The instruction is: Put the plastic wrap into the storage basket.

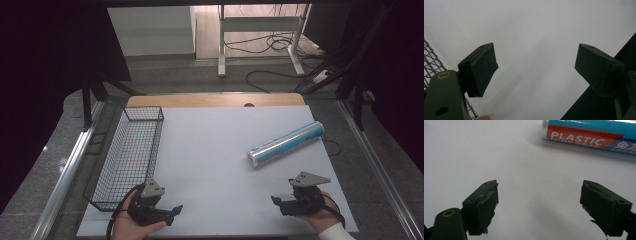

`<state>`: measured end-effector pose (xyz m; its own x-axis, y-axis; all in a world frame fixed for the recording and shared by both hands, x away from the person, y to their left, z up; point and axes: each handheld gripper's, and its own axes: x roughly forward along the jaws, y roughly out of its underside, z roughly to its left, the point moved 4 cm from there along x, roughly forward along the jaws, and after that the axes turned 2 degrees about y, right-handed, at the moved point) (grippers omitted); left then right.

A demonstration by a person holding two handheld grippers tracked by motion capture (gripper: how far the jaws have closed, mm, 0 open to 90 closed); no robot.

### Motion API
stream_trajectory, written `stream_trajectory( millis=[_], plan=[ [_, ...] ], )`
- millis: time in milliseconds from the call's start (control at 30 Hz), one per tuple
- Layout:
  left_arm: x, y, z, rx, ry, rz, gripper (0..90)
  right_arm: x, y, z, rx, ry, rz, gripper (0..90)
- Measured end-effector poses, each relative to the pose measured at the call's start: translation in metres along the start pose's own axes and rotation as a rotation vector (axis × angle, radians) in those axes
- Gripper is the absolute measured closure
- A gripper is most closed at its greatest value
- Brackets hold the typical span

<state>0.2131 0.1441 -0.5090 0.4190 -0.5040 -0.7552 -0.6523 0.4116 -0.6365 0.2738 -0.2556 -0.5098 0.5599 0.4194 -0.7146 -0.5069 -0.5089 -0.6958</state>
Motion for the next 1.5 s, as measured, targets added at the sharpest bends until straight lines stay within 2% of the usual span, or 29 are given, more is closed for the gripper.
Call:
stream_trajectory(
  millis=[300, 467, 600, 667, 733, 833, 933, 1000, 1100, 1167, 1333, 1500],
  plan=[
    [-0.007, -0.008, 0.004, -0.007, 0.006, -0.025, 18.3, 0.001, -0.002, -0.001, 0.004, -0.008, -0.005, 15.8],
    [-0.007, -0.015, 0.005, 0.003, 0.022, -0.007, 19.5, -0.001, -0.003, -0.003, 0.006, 0.004, -0.011, 16.2],
    [-0.002, -0.026, 0.002, 0.027, 0.058, 0.046, 19.9, 0.0, -0.003, -0.003, 0.003, 0.006, -0.008, 16.4],
    [0.005, -0.034, -0.002, 0.068, 0.085, 0.1, 19.8, 0.0, -0.003, -0.002, 0.001, 0.01, -0.005, 16.4],
    [0.01, -0.04, -0.007, 0.094, 0.102, 0.122, 19.8, 0.001, -0.003, -0.002, -0.002, 0.01, -0.002, 16.4],
    [0.018, -0.051, -0.01, 0.107, 0.124, 0.129, 19.9, 0.002, -0.003, -0.002, -0.006, 0.011, 0.001, 16.6],
    [0.025, -0.062, -0.011, 0.107, 0.155, 0.131, 20.2, 0.001, -0.003, -0.002, -0.007, 0.012, 0.003, 16.9],
    [0.03, -0.07, -0.011, 0.108, 0.192, 0.13, 20.4, 0.001, -0.002, -0.003, -0.011, 0.013, 0.004, 17.1],
    [0.035, -0.079, -0.011, 0.079, 0.271, 0.119, 20.4, 0.001, -0.002, -0.003, -0.013, 0.015, 0.005, 17.2],
    [0.038, -0.085, -0.01, 0.073, 0.289, 0.122, 20.4, 0.001, -0.002, -0.004, -0.013, 0.016, 0.006, 17.3],
    [0.047, -0.1, -0.012, 0.09, 0.268, 0.129, 20.5, 0.002, -0.001, -0.004, -0.014, 0.019, 0.012, 17.4],
    [0.058, -0.117, -0.015, 0.113, 0.27, 0.142, 20.5, 0.003, -0.001, -0.004, -0.021, 0.021, 0.019, 17.4]
  ],
)
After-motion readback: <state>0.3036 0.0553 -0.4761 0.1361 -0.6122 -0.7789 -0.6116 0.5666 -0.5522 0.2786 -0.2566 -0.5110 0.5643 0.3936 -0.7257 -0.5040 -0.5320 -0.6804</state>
